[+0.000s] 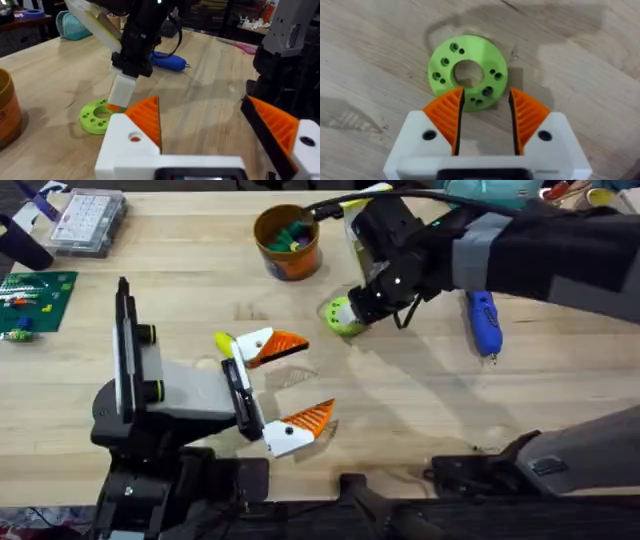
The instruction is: Pick up the gripper from the table and insert it into the empty holder that is missing its gripper. Then pick up a screw, insert it into the mounting hole, and use the screwdriver to tighten it. Finally, clean up the table by picking up the vegetable and placing it into the bucket.
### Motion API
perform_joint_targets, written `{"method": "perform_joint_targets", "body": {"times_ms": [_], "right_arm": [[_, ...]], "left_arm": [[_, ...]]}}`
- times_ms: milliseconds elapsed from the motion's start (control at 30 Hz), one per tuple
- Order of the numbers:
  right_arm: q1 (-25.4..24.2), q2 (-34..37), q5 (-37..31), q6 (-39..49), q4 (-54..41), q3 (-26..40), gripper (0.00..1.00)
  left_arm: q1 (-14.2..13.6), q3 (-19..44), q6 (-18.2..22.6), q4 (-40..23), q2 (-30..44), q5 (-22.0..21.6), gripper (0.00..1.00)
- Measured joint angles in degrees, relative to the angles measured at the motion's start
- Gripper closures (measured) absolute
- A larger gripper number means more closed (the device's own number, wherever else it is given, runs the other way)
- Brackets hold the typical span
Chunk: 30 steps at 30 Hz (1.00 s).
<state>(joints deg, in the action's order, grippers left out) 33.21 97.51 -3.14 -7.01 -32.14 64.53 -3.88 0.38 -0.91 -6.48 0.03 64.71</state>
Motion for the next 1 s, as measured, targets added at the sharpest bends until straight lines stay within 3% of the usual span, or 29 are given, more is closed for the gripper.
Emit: {"method": "perform_joint_targets", "body": {"times_ms": [367, 567, 1000], "right_arm": [[0.0, 0.4, 0.0, 0.0, 0.3, 0.0, 0.478], [0.2, 0.4, 0.0, 0.2, 0.7, 0.0, 0.608], [0.4, 0.4, 0.0, 0.2, 0.7, 0.0, 0.730]], "left_arm": [[0.0, 0.0, 0.0, 0.0, 0.0, 0.0, 0.013], [0.0, 0.0, 0.0, 0.0, 0.0, 0.0, 0.013], [0.0, 0.0, 0.0, 0.0, 0.0, 0.0, 0.014]]}}
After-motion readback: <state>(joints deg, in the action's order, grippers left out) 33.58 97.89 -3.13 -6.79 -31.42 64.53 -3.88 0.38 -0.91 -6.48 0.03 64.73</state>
